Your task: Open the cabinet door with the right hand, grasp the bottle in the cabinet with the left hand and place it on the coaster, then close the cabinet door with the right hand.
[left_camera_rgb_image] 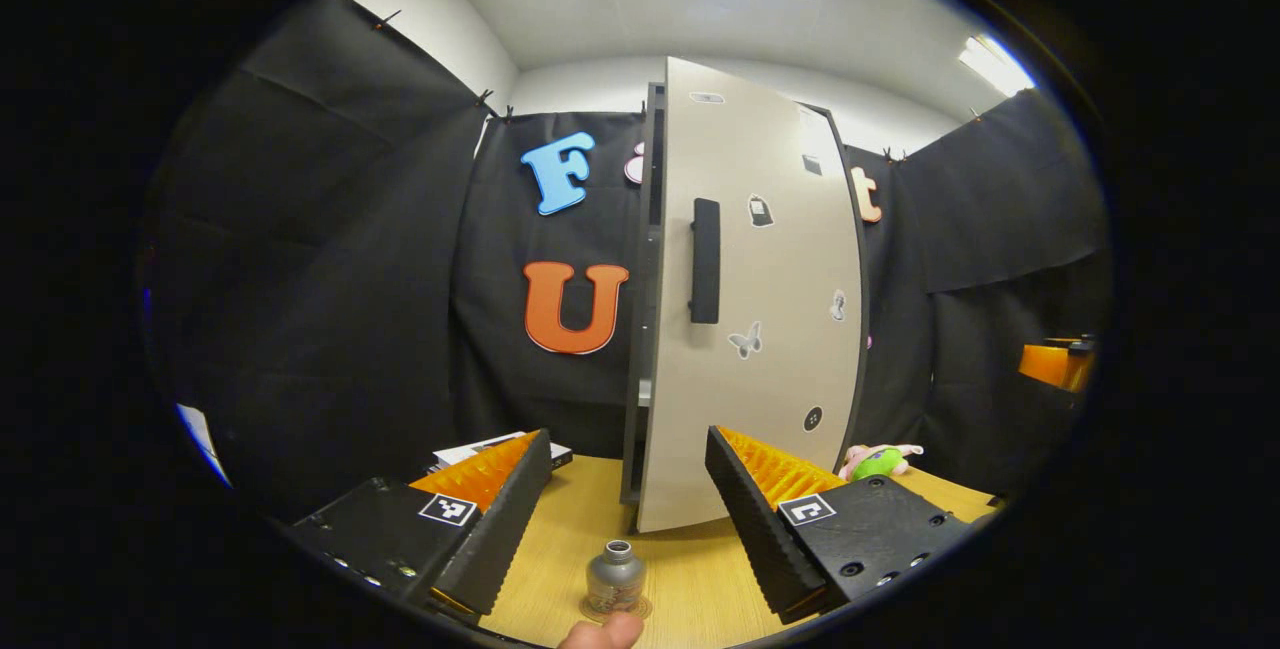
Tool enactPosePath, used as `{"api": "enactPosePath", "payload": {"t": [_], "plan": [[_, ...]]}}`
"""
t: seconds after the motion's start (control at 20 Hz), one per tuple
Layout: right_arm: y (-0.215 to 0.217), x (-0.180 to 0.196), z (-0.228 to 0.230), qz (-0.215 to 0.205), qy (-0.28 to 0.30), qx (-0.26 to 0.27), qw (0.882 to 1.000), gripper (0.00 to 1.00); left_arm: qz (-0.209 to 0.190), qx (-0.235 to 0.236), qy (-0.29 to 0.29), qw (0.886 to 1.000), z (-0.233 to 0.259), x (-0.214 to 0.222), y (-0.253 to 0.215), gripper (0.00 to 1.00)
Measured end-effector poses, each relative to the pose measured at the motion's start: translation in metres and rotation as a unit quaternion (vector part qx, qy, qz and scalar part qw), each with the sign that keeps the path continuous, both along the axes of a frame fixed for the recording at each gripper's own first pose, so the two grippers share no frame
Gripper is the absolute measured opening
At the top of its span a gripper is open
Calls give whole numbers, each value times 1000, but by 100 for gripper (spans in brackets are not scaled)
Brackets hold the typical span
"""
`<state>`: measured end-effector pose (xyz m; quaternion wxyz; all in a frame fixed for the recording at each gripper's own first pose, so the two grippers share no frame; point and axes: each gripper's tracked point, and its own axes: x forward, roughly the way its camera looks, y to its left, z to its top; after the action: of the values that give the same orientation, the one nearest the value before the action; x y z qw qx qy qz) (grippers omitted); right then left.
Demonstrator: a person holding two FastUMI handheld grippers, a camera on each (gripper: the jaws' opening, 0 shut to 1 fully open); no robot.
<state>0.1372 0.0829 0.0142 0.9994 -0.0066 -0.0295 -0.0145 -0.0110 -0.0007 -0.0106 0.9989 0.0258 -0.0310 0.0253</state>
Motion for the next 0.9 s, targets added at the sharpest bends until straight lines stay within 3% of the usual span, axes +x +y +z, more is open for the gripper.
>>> {"api": "enactPosePath", "payload": {"t": [0.15,0.9], "plan": [[-6,2,-2,-10,1,11,1000,94,-5,5,-2,1000,0,-1,-8,94],[11,8,1,29,-7,19,999,94,5,15,-13,1000,4,-13,-10,94]]}}
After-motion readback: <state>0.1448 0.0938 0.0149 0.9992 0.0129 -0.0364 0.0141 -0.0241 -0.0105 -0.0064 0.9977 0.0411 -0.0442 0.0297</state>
